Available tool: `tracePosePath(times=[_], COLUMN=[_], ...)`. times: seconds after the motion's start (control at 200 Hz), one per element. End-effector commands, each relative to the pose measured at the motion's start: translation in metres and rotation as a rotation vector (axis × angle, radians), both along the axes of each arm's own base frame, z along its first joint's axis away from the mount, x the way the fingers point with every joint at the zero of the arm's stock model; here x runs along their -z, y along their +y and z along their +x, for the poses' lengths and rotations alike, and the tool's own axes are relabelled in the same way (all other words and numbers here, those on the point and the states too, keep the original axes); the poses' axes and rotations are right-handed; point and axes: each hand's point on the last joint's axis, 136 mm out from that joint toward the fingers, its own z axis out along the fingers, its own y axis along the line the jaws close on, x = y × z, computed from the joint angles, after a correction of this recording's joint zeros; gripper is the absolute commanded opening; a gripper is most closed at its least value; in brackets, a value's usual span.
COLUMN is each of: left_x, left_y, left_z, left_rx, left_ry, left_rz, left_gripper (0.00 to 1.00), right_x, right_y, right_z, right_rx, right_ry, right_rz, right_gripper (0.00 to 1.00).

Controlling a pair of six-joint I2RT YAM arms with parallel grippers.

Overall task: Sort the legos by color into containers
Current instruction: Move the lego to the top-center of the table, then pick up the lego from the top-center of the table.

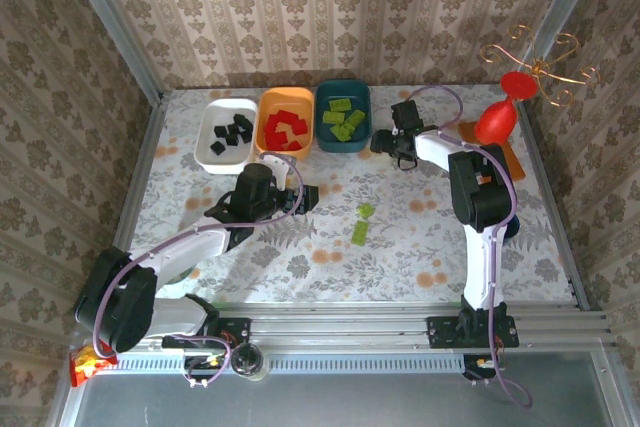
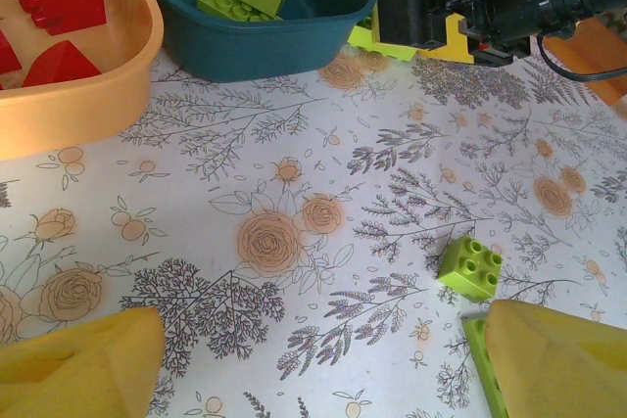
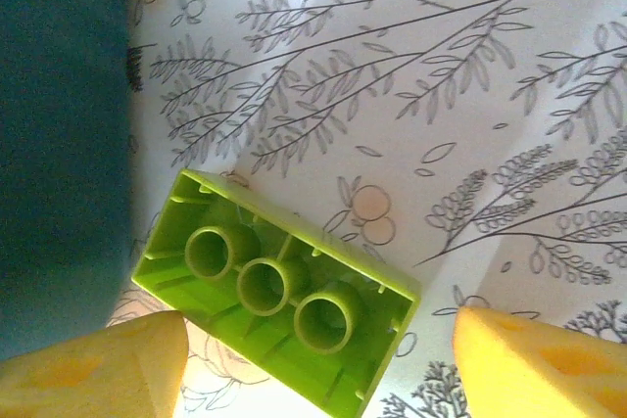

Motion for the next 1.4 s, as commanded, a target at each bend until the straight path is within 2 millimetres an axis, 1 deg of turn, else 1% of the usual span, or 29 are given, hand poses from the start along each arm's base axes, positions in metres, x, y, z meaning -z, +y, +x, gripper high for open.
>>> tracePosePath(times=[0.0, 0.085, 0.16, 0.215, 0.315, 0.455, 0.535, 0.63, 0.75, 0.855, 0.905, 1.125, 1.395], left_x=[-0.004, -0.004, -0.004, -0.003, -0.003, 0.0, 0.0, 0.001, 0.001, 0.0, 0.0, -0.001, -0.002], left_y=[0.0, 0.001, 0.001, 0.001, 0.001, 0.001, -0.001, -0.002, -0.001, -0.001, -0.001, -0.002, 0.0], left_z=[0.001, 0.001, 0.002, 0.002, 0.002, 0.003, 0.003, 0.003, 0.003, 0.003, 0.003, 0.003, 0.003], left_rx=[0.002, 0.001, -0.001, -0.001, 0.0, -0.002, 0.001, 0.006, 0.004, 0.004, 0.004, 0.006, 0.003], left_ry=[-0.018, -0.019, -0.019, -0.017, -0.015, -0.011, -0.007, -0.003, -0.005, -0.006, -0.006, -0.007, -0.01], left_rz=[0.002, 0.002, 0.003, 0.004, 0.002, 0.005, 0.003, 0.001, 0.0, 0.0, -0.001, -0.001, -0.001], left_gripper=[0.86, 0.86, 0.86, 0.86, 0.86, 0.86, 0.86, 0.86, 0.86, 0.86, 0.86, 0.86, 0.86], right_x=[0.003, -0.003, -0.01, -0.011, -0.007, -0.004, -0.004, -0.003, -0.001, 0.003, 0.004, 0.009, 0.015], right_y=[-0.025, -0.034, -0.031, -0.027, -0.025, -0.015, -0.01, -0.01, -0.013, -0.019, -0.018, -0.016, -0.025], right_z=[-0.004, -0.005, -0.005, -0.005, -0.008, -0.011, -0.01, -0.007, -0.001, 0.003, 0.004, 0.006, 0.006], right_rx=[0.095, 0.122, 0.11, 0.096, 0.086, 0.062, 0.048, 0.052, 0.064, 0.088, 0.091, 0.096, 0.125], right_ry=[0.026, -0.001, -0.038, -0.041, -0.025, -0.027, -0.028, -0.025, -0.013, 0.005, 0.013, 0.043, 0.095], right_rz=[-0.008, 0.008, 0.03, 0.043, 0.051, 0.063, 0.054, 0.034, 0.007, -0.033, -0.034, -0.042, -0.099], right_gripper=[0.71, 0.68, 0.66, 0.66, 0.67, 0.72, 0.75, 0.78, 0.81, 0.82, 0.82, 0.84, 0.87])
